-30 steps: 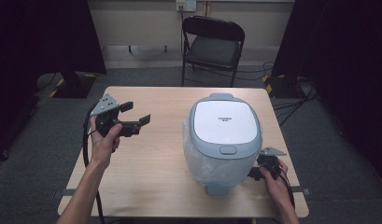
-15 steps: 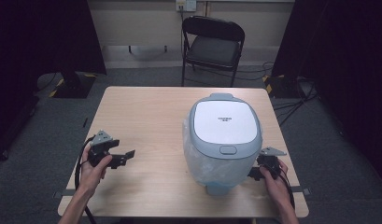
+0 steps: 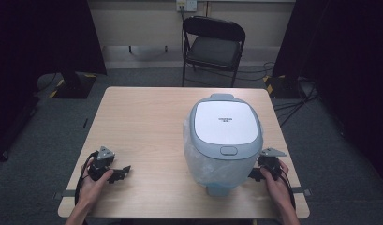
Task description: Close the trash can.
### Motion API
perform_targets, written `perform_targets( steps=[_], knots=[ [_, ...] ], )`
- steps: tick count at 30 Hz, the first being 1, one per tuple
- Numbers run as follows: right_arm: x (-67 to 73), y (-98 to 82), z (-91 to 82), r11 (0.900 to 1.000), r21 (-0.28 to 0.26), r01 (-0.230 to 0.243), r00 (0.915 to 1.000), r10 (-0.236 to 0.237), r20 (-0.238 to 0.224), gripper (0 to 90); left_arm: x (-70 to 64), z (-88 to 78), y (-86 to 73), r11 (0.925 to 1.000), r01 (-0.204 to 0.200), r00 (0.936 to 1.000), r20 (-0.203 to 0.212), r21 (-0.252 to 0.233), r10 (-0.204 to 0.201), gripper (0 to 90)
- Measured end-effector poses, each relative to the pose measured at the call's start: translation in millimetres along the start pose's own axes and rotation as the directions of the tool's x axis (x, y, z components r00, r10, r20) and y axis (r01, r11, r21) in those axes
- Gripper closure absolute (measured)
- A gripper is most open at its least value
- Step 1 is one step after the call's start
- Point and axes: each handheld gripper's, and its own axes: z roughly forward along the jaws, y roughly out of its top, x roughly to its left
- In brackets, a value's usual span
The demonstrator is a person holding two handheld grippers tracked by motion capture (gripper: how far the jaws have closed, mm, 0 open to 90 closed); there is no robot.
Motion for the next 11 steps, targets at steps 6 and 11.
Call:
perform_targets(
  steps=[6,11],
  knots=[
    [0.4,-0.2,-0.2,1.0,0.0,-0.004,1.0,0.004,0.002,11.9,-0.3,1.9,-0.5,0.9999,-0.001,1.0,-0.009,-0.013,0.001,11.7],
    [0.4,-0.2,-0.2,1.0,0.0,-0.006,1.0,0.006,0.004,11.8,0.7,2.3,-0.1,0.9999,-0.007,1.0,-0.001,-0.01,0.007,10.9]
  ],
)
